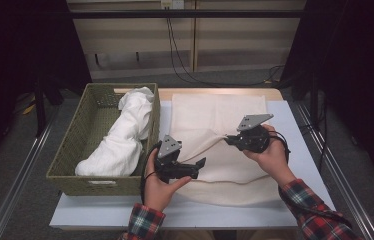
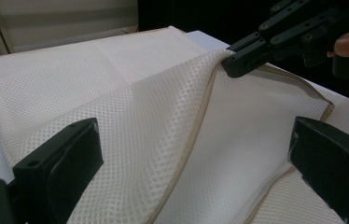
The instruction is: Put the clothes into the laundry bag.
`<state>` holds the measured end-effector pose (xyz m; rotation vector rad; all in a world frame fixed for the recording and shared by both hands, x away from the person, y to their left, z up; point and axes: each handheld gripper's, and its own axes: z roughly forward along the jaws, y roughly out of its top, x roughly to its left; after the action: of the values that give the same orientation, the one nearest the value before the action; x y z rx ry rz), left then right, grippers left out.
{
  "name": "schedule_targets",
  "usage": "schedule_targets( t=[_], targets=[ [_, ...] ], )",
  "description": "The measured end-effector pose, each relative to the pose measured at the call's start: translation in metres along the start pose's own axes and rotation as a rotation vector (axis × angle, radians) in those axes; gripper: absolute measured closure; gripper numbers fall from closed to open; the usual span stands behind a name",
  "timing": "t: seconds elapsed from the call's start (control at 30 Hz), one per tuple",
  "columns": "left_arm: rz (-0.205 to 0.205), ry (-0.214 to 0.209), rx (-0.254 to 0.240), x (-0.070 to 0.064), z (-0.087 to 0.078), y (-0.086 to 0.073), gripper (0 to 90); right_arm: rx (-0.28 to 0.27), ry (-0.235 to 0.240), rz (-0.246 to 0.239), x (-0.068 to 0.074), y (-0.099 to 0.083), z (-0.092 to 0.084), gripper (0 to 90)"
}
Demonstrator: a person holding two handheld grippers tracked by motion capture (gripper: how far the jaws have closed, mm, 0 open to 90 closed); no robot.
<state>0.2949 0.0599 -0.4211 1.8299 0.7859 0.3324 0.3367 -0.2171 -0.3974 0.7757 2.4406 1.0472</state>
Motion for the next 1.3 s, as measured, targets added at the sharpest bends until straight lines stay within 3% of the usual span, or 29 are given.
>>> schedule_targets(
  t=[0.43, 1.07, 1.3],
  targets=[
    [0.001, 0.001, 0.001, 0.000, 0.000, 0.000, 2.7, -0.015, -0.006, 0.024, -0.004, 0.005, -0.004, 88.2],
    [0.000, -0.005, -0.002, 0.000, 0.000, 0.000, 2.7, -0.013, -0.031, -0.017, -0.010, 0.021, -0.009, 88.3],
    [0.000, -0.007, 0.004, 0.000, 0.002, -0.001, 2.7, -0.028, -0.029, -0.006, -0.014, 0.025, -0.012, 88.2]
  ],
)
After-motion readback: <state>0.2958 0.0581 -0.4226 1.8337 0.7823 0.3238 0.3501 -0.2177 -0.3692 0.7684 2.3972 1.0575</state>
